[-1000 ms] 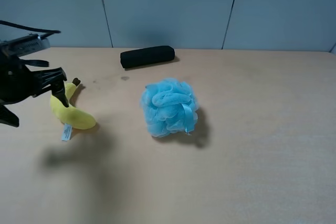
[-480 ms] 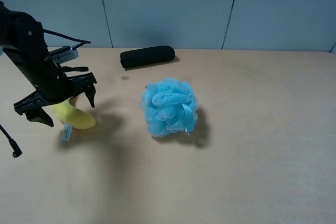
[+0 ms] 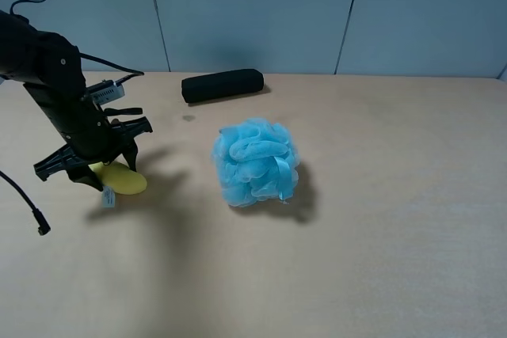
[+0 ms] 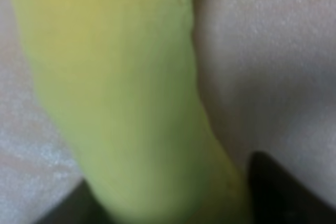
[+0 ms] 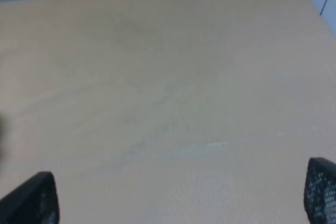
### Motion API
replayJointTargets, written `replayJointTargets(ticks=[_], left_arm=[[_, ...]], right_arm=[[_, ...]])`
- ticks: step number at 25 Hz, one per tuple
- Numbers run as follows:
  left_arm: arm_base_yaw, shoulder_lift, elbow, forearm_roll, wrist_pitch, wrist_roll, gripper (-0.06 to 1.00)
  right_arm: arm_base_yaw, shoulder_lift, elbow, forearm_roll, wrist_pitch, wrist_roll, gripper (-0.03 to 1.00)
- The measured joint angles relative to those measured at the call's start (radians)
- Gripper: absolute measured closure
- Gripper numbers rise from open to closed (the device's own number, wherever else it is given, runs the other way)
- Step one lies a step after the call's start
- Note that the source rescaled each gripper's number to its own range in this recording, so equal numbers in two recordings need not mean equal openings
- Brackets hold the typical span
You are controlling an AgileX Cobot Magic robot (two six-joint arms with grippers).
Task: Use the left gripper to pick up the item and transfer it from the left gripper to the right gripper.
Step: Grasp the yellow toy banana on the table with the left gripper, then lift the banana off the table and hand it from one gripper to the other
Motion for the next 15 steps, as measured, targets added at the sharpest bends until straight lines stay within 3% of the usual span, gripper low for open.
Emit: replayJointTargets(ticks=[3, 4, 10, 15], left_arm=[[0.0, 0.0, 0.0, -0.01, -0.004, -0.007, 0.88], [0.0, 0.0, 0.0, -0.019, -0.004, -0.009, 0.94], [0.0, -0.029, 0.0, -0.031, 0.003, -0.007, 0.94], [0.0, -0.171, -0.004, -0.031, 0.051, 0.107, 0.94]], right_arm=[[0.0, 0.0, 0.0, 0.0, 0.0, 0.0, -0.03], [0.0, 0.0, 0.0, 0.0, 0.0, 0.0, -0.03], [0.0, 0.0, 0.0, 0.0, 0.0, 0.0, -0.03], [0.0, 0.0, 0.0, 0.0, 0.0, 0.0, -0.03]])
